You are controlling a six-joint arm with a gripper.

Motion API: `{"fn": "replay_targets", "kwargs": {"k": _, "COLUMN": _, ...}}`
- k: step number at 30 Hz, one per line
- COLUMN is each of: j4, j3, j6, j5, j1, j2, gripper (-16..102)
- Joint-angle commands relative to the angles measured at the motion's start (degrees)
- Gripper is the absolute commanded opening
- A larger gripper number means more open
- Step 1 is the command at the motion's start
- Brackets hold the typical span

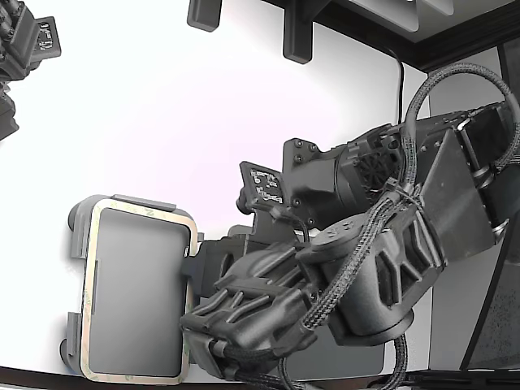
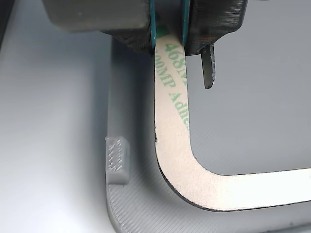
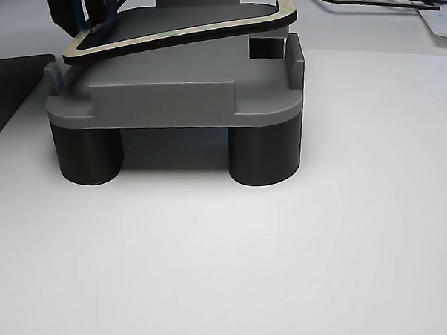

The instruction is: Move top rectangular frame to the holder.

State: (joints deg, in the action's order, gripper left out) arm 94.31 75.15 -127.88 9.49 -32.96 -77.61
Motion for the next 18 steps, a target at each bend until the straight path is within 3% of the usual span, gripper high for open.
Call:
{"fn": "replay_targets", "kwargs": {"k": 1, "j4": 0.62, "j3": -0.79, "j6": -0.18, "j5": 0.09, "j1": 0.97, "j2": -1.93, "gripper": -11}}
{"fn": "replay_targets", "kwargs": {"k": 18, "j4": 0.35, "j3": 0.18, "j6": 0.62, "j5": -1.14, "j1": 1.67, "j2": -1.49, "gripper": -11}}
